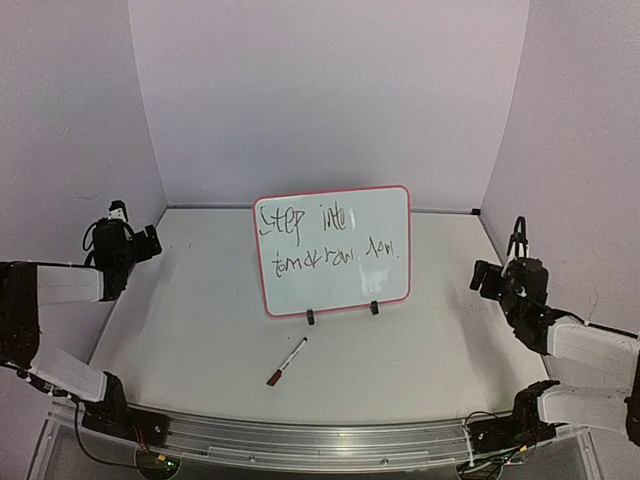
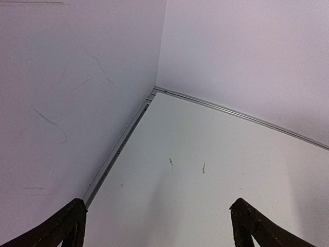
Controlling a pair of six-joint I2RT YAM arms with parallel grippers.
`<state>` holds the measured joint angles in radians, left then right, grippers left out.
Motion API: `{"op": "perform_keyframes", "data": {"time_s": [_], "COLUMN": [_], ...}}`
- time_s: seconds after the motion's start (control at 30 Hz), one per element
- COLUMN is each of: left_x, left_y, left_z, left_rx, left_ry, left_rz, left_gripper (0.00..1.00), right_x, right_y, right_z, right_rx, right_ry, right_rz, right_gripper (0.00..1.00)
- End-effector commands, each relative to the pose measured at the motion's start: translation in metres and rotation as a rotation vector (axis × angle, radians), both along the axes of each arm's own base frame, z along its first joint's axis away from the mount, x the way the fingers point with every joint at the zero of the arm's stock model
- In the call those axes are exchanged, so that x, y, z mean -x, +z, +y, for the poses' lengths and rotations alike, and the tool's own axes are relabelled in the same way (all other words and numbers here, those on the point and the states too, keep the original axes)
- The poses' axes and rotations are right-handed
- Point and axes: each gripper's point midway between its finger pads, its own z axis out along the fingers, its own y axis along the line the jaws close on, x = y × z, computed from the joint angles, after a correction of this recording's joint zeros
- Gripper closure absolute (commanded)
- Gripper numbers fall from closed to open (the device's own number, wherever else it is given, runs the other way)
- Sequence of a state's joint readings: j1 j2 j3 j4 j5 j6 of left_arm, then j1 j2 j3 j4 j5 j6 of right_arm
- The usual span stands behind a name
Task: Write a sentence on the whiteboard
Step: Reset both arms
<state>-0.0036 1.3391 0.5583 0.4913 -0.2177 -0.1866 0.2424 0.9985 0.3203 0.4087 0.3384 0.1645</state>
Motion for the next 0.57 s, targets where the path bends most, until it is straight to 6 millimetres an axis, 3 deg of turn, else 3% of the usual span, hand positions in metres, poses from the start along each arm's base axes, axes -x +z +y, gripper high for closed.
{"op": "perform_keyframes", "data": {"time_s": [0.0,0.23,0.53], "left_x": [0.002,0.007,0.007], "left_y": [0.008,-0.012,-0.015], "left_z": [0.014,0.021,0.019], "left_rx": [-0.086,-0.08,-0.077], "left_ry": [0.066,0.113,0.097], "left_rz": [-0.105,-0.055,-0.059], "left_gripper": [0.01,0.0,0.0], "right_x": [0.002,-0.006,-0.005], "right_y": [0.018,0.009,0.008], "right_z": [-0.008,-0.005,-0.005], "right_rx": [0.151,0.177,0.16], "right_ry": [-0.004,0.009,0.009], "right_rz": [-0.202,-0.174,-0.176], "right_gripper": [0.02,0.02,0.02]}}
